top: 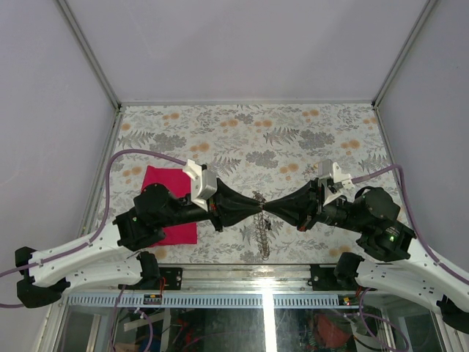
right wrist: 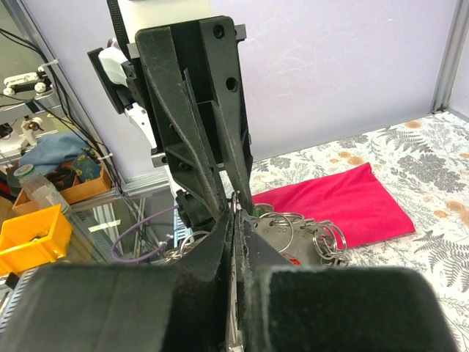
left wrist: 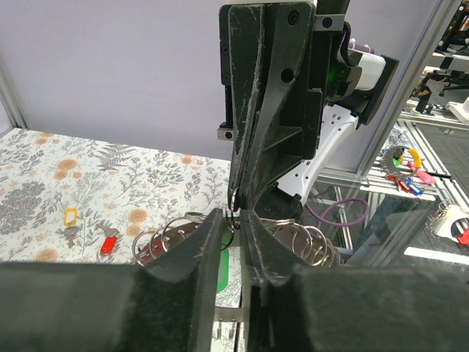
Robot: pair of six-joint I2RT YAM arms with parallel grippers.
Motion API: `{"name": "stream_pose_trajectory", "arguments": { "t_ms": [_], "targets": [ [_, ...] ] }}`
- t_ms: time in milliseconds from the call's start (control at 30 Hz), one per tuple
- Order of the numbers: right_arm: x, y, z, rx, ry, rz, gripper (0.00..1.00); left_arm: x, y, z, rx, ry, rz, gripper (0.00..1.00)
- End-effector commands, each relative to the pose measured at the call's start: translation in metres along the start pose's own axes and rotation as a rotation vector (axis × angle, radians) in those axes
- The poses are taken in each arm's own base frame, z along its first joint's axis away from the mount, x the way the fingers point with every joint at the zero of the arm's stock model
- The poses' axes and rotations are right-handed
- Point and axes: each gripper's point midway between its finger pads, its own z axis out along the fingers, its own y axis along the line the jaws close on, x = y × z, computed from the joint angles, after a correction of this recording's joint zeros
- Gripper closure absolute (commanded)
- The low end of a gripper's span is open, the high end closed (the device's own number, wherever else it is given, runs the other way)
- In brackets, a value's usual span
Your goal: Put the keys on the keyring
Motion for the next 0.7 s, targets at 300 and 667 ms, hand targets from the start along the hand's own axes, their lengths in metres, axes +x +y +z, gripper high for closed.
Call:
{"name": "stream_pose_trajectory", "arguments": {
  "t_ms": [300,667],
  "targets": [
    [-0.032,0.007,-0.003,-0.021,-0.112,-0.084,0.98,0.002,-0.002,-0.001,0.005,0.033,0.006,1.0],
    [0.011,0.001,-0.016,-0.047,0.116,-0.268,0.65,0.033,-0.006,-0.021,0.069,0.461,0.105,1.0]
  ]
}}
